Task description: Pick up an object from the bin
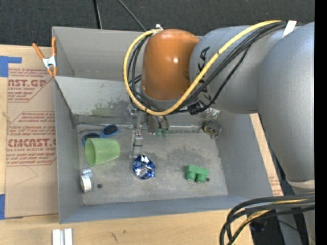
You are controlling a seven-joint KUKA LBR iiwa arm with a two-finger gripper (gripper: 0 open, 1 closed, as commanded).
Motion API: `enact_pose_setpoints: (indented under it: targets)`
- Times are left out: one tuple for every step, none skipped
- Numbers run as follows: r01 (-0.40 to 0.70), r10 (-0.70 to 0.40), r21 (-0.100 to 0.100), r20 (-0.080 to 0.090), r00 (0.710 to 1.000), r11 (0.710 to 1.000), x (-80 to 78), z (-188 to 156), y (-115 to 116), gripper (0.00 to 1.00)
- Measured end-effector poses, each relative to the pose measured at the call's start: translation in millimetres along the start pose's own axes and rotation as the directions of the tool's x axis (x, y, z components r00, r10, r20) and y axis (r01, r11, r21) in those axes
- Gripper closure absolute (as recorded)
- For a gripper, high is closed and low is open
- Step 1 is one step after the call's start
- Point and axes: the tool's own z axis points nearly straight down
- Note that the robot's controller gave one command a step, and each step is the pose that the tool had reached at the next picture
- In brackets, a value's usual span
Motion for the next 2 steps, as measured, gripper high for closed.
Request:
enact_pose_setpoints:
  targets:
    - [0.294,-0.294,0.001,-0.008,0.956,0.956,33.0,104.3,-68.8,0.00]
    - [0.295,-0.295,0.000,0.000,0.956,0.956,30.3,99.9,-66.2,1.00]
